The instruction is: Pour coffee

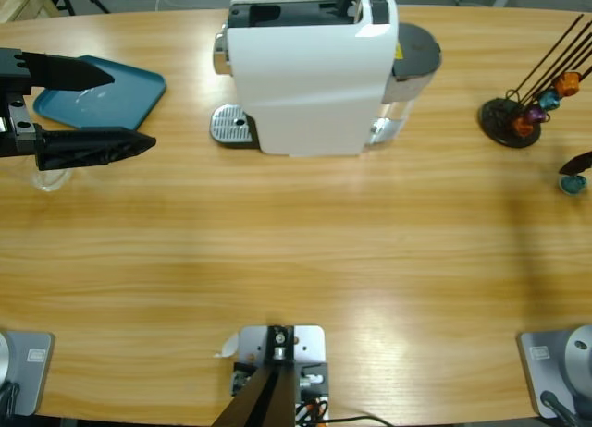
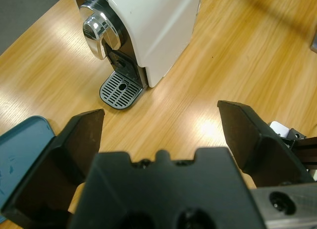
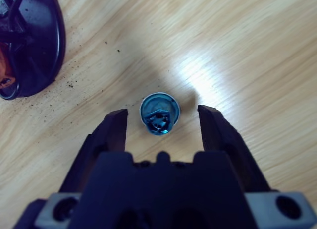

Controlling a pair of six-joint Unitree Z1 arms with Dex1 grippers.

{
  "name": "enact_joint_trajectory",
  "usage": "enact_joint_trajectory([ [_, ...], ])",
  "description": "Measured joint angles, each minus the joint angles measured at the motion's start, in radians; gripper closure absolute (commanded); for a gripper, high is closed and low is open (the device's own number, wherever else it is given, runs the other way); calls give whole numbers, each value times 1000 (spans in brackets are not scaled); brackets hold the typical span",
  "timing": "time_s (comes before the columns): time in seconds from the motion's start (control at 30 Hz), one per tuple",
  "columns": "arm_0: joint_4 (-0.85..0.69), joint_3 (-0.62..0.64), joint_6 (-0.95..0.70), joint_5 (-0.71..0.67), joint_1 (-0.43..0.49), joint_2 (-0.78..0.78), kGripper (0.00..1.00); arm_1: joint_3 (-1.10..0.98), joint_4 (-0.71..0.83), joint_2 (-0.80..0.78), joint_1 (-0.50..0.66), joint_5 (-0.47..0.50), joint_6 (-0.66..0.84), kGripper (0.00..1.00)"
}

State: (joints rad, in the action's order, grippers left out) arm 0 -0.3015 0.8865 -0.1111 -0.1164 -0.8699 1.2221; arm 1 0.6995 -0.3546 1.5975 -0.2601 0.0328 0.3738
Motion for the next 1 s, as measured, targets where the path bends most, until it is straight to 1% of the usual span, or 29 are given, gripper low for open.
enact_joint_trajectory([
  [0.3,0,0,0,0,0,0,4,1,0,9,0,-28,-1,534],
  [0.33,0,0,0,0,0,0,4,1,0,10,0,-29,-1,547],
  [0.37,0,0,0,0,0,0,4,1,0,11,0,-29,-1,620],
  [0.4,0,0,0,0,0,0,4,1,0,12,0,-29,-1,653],
  [0.6,0,-6,0,0,0,0,4,1,0,12,0,-31,-1,667],
  [0.67,0,-7,0,0,0,0,9,2,0,13,0,-31,-1,855],
  [1.0,0,-8,2,0,0,0,9,3,0,15,0,-31,-1,867],
])
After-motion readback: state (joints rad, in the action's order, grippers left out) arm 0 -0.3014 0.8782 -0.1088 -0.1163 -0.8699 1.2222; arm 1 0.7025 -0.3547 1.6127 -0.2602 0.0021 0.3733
